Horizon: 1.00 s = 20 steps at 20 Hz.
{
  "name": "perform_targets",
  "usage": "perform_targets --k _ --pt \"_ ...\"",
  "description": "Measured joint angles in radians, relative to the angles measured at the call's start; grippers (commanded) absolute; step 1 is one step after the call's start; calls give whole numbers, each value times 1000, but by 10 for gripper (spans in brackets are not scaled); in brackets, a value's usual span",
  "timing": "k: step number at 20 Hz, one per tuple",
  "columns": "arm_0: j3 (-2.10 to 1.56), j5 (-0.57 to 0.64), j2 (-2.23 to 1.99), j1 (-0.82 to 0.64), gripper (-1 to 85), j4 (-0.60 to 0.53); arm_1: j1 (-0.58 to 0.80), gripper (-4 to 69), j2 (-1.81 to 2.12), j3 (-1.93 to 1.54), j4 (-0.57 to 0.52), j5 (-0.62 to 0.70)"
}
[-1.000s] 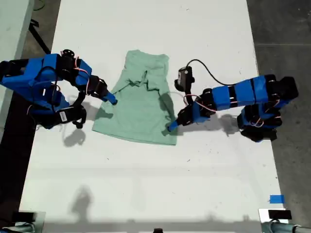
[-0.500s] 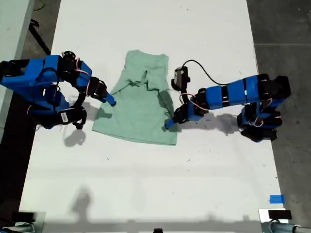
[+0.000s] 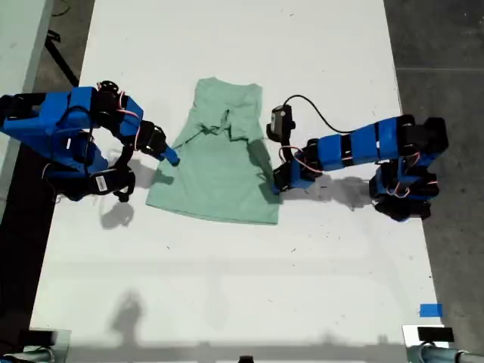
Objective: Fold t-shirt
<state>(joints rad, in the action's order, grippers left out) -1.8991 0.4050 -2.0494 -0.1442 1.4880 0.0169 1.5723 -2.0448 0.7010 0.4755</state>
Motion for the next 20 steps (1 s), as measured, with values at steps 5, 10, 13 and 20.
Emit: perform_targets --k 5,10,13,20 --pt "0 -2 -8 0 150 0 0 -8 3 3 46 0" --pt "0 -11 -8 20 150 -9 -11 -8 132 86 308 -3" --pt "0 -14 -8 20 150 -18 -26 -8 186 170 440 -8" --pt "0 -14 -8 20 150 -18 -31 -8 60 387 419 -101"
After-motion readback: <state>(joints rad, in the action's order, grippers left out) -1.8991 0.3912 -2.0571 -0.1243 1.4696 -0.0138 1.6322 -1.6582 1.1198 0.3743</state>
